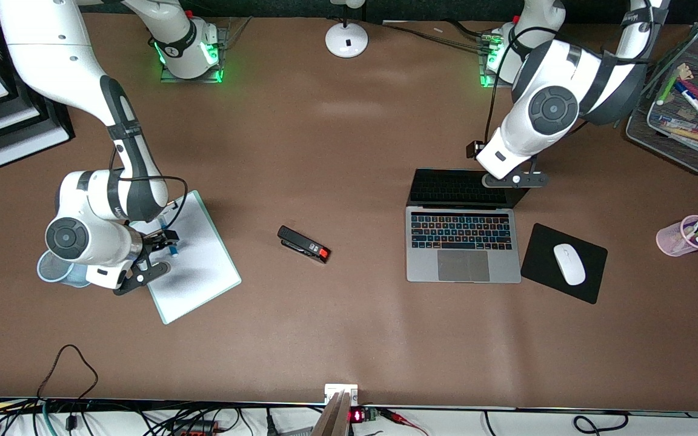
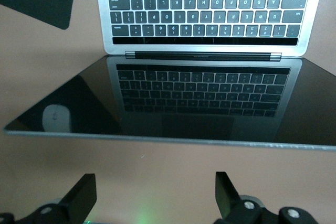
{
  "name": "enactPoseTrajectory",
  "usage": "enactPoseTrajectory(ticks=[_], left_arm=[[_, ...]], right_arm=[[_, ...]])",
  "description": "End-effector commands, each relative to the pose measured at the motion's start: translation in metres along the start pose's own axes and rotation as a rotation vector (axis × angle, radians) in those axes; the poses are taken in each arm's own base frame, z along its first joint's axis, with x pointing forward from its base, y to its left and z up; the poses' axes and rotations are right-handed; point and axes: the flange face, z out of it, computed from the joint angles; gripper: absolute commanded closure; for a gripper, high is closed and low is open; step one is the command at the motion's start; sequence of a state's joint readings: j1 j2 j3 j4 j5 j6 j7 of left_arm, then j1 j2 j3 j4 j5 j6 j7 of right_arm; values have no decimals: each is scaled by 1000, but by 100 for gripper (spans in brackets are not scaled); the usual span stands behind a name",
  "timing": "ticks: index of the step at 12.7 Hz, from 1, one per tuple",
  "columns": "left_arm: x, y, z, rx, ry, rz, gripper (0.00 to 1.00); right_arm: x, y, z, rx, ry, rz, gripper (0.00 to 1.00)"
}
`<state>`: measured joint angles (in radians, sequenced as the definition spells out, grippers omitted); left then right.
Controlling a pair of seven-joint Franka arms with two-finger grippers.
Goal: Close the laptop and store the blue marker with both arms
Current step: 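Reach the right gripper to the blue marker while the left gripper reaches the laptop, then grasp the marker with the right gripper while the left gripper lowers onto the lid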
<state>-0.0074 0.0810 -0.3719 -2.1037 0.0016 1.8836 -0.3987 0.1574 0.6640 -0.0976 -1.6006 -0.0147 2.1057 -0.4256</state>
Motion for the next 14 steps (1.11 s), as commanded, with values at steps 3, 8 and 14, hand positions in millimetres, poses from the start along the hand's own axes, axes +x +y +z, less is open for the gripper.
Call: enactPoseTrajectory(ticks=[3, 8, 14], left_arm=[[9, 7, 7, -38, 33, -7, 0], [25, 12, 10, -81, 100, -6, 0], [49, 11, 16, -139, 187, -15, 0]], right_arm=[[0, 0, 10, -1, 9, -18, 8], [0, -1, 32, 10, -18, -16, 18], [1, -7, 37, 12, -25, -13, 37]])
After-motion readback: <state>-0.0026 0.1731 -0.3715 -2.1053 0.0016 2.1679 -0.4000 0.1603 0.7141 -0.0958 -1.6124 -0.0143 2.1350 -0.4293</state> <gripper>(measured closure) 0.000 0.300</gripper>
